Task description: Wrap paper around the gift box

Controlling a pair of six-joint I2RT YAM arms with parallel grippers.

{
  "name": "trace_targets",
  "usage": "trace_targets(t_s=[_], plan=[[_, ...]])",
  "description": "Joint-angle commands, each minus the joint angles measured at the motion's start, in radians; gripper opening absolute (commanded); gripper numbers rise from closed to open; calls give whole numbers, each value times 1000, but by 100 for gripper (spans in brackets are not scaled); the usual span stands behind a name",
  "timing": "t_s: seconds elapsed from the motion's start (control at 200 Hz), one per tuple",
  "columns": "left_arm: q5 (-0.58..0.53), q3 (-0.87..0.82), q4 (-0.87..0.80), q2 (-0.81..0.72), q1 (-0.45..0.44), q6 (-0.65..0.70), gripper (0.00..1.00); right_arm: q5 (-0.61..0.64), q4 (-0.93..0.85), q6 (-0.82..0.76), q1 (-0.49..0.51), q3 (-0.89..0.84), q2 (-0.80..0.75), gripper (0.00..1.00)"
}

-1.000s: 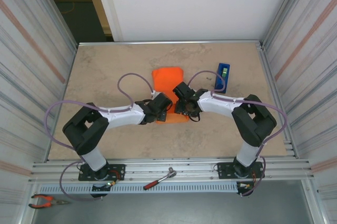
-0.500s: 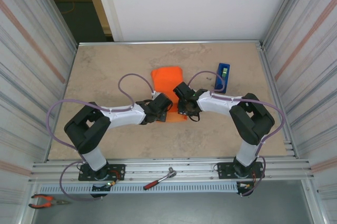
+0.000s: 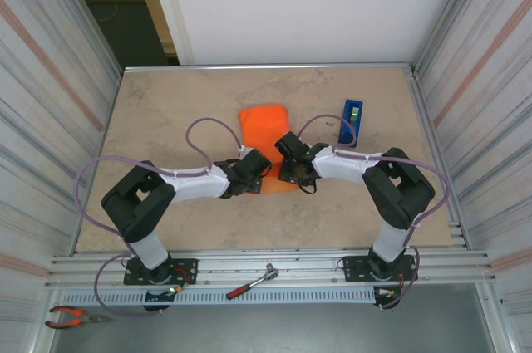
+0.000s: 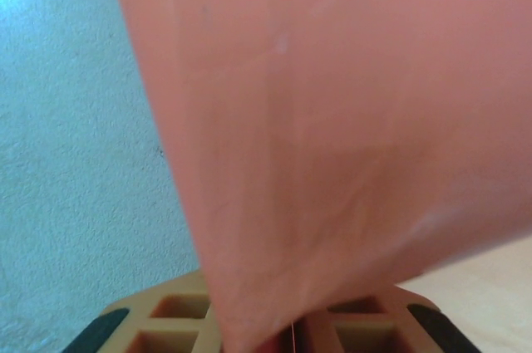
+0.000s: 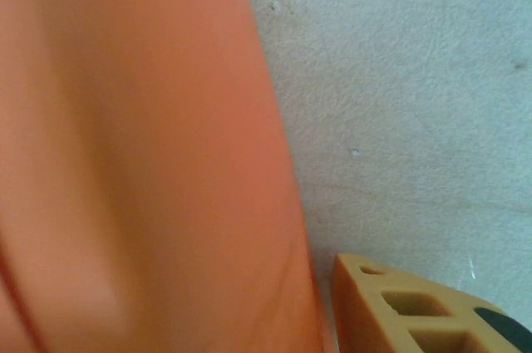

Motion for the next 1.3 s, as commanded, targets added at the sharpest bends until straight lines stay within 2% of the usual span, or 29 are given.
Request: trace_targets(t_s=[0.0,0.23,0.511,0.651,0.712,0.782,0.842,0.877,1.077,1.147,1.198,1.293], plan=[[-21,-24,-23,-16,-2,-27,23,8,-37,24,4,-37,-36,47],[-2,-55,-29,-62,-2,-58,33,10,-31,34,15,-80,-63,42],[46,-100,-7,-120,-4,-102,32,12,-33,32,20,-86,-68,32],[63,-121,9,-133,-8,-115,27,14,-36,37,28,-90,-74,30],[70,-131,23,-132,-8,-121,21,15,-35,39,31,-90,-75,28],[82,-141,45,-131,-8,-123,11,16,-33,40,34,-90,-76,21],[93,-145,58,-130,-8,-123,0,13,-34,40,36,-90,-76,10],[98,-146,63,-130,-9,-121,0,12,-32,40,35,-91,-76,0],[80,-150,46,-160,-19,-113,0,15,-42,40,41,-92,-91,0],[56,-153,23,-188,-17,-95,10,15,-46,40,38,-92,-98,0],[38,-155,9,-213,-19,-72,21,16,-51,40,36,-92,-105,9],[14,-163,-18,-265,-9,-27,32,13,-53,38,34,-96,-121,19]])
